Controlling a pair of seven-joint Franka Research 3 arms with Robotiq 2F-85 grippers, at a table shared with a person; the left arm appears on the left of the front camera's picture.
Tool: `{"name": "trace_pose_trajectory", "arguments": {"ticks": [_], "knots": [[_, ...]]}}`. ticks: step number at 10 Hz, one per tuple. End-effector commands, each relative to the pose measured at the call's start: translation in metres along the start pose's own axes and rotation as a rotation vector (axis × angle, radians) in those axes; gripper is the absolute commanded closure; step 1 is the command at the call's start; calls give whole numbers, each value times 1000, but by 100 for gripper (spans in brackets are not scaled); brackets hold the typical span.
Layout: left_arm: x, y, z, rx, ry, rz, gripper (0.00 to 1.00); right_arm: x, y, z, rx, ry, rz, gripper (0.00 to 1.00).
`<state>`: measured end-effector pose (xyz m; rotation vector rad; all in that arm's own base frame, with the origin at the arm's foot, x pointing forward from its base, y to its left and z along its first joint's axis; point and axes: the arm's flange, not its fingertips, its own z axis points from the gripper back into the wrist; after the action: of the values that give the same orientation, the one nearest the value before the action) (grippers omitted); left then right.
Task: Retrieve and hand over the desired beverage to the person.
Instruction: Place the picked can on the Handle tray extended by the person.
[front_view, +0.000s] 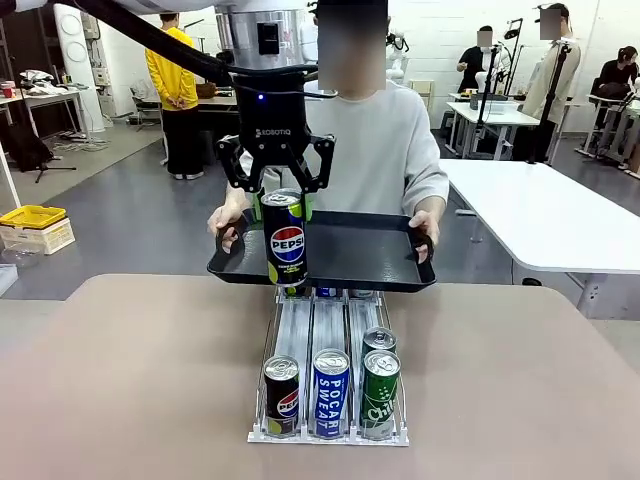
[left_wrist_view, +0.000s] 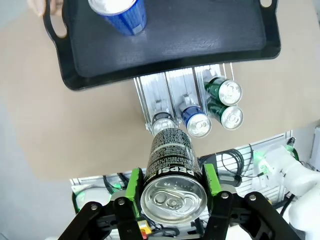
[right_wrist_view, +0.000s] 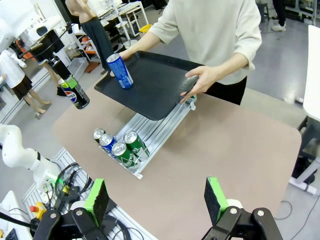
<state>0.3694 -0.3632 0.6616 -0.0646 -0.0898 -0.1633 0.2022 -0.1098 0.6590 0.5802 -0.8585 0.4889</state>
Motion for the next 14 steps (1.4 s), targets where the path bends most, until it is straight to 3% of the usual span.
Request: {"name": "trace_pose_trajectory", "arguments": {"ticks": [1,3,6,14], "knots": [[36,-26,23,76,-84,-77,42,0,0,-2,37,-12,13,0],[95,-36,25,116,-75,-69,42,0,0,-2,37,-12,13,0],[146,-57,0,114,-114,-114,42,0,0,-2,37,-12,13,0],[172,-67,-64,52,-23,-99,42,0,0,-2,37,-12,13,0]]}}
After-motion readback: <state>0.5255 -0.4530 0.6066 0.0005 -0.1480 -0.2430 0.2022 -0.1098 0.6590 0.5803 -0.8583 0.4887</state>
